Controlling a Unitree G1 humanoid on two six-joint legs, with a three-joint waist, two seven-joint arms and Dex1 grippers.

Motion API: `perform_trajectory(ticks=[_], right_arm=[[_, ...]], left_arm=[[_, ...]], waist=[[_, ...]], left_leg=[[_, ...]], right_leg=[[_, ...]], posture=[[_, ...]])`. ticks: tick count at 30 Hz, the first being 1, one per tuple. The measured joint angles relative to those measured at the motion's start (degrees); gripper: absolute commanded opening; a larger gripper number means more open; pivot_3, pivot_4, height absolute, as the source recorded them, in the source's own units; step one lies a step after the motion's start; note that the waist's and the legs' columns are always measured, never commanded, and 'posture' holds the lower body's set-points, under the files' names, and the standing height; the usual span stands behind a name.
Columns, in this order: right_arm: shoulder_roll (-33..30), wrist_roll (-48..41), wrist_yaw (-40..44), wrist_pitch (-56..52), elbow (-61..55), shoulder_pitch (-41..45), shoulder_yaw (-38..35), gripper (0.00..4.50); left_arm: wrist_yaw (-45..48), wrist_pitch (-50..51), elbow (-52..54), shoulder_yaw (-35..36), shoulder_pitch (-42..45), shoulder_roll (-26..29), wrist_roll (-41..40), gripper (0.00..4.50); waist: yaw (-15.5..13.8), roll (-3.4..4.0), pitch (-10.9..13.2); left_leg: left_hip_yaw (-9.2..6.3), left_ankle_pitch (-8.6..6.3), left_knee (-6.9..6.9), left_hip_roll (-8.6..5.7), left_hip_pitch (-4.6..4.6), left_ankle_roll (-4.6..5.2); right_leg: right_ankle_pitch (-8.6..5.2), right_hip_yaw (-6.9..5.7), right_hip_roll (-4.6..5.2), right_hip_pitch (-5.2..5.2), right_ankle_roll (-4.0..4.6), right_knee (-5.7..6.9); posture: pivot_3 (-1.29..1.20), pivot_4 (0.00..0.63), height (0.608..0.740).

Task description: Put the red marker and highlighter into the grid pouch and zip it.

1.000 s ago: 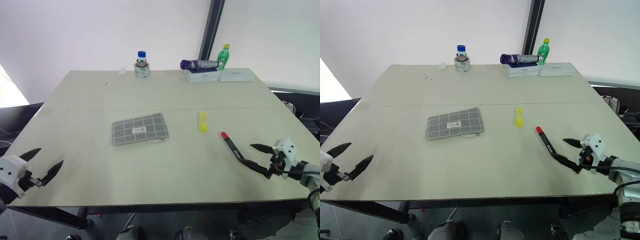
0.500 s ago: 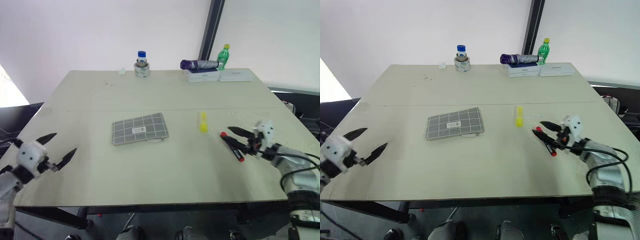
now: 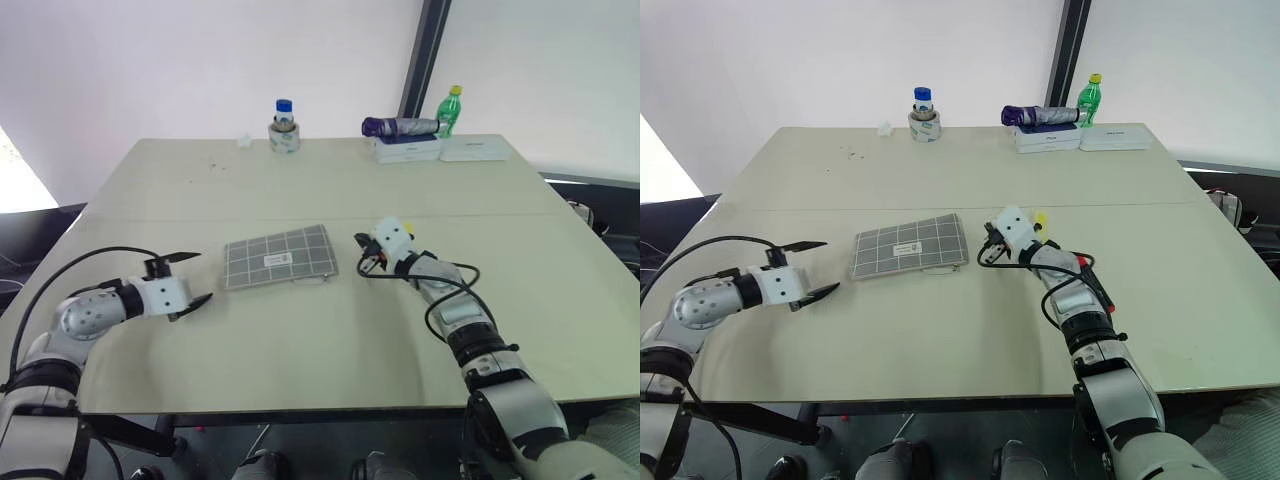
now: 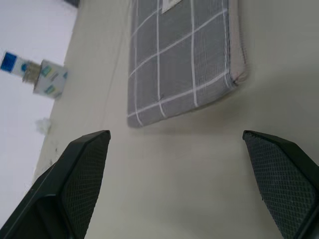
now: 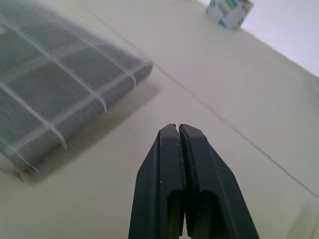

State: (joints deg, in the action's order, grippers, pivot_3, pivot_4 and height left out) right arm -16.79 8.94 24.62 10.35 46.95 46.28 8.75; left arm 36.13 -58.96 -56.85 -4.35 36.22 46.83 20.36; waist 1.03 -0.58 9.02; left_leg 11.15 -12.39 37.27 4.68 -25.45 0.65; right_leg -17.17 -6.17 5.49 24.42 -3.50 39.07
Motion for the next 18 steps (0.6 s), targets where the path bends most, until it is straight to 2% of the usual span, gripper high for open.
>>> perform_trajectory(ticks=[4,8,13,18], right_arm=[[1.3,2.7,-5.0,2.6,6.9,1.1,0.9,0.08],[2.4,3.9,-6.2,4.4,10.0,3.0,1.7,0.08],[3.3,5.7,-7.2,6.2,12.2,4.1,3.2,0.08],[3.6,6.0,-7.8,7.1,13.8,4.8,3.3,0.08]], left_arm=[[-5.4,-4.9,-4.0,-4.1,3.7,0.6,5.1,4.50],[-12.1,-6.6,-6.2,-8.0,6.6,0.3,10.2,4.50],[-21.4,-6.1,-8.5,-12.8,10.2,-0.7,16.3,4.50],[-25.3,-5.2,-10.9,-15.6,12.5,-1.8,18.4,4.50]], waist=[[0.2,0.01,0.0],[0.1,0.01,0.0],[-0.3,0.02,0.0],[-0.2,0.07,0.0]], left_leg=[[0.03,0.02,-0.01,0.02,0.02,-0.03],[0.03,0.04,0.01,0.01,0.05,-0.04],[0.01,0.04,0.07,0.02,0.06,-0.04],[0.01,0.05,0.07,0.03,0.09,-0.05]], right_leg=[[0.00,0.03,-0.01,0.03,0.00,0.04],[0.00,0.04,-0.02,0.02,-0.01,0.11],[0.00,0.04,-0.01,-0.01,-0.01,0.16],[0.00,0.04,-0.01,-0.01,-0.01,0.21]], posture=[[0.00,0.150,0.740],[0.00,0.150,0.740],[0.00,0.150,0.740],[0.00,0.150,0.740]])
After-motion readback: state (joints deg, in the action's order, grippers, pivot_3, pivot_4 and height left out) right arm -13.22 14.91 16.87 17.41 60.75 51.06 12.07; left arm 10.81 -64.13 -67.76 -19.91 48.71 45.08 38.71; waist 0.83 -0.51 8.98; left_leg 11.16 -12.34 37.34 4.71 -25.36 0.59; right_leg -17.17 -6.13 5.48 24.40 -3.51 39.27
